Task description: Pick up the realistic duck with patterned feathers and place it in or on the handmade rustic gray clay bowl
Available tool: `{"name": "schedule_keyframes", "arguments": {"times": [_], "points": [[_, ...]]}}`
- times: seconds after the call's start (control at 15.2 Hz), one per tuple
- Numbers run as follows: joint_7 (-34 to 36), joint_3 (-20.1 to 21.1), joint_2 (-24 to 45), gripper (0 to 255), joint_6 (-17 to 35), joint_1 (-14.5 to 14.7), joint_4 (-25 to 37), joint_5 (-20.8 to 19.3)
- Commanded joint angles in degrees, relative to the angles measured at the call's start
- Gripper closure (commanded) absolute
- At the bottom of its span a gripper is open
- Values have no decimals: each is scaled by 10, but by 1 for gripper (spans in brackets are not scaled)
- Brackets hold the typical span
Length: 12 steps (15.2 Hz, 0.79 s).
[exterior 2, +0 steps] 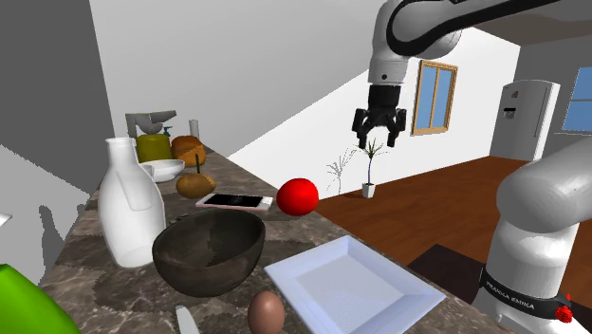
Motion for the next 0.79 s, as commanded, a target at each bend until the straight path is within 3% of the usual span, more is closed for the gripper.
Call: {"name": "schedule_keyframes", "arguments": {"times": [0.0, 0.73], "points": [[52, 28, -1, 0, 11, 6, -8, 30], [303, 177, 109, 0, 130, 5, 27, 149]]}}
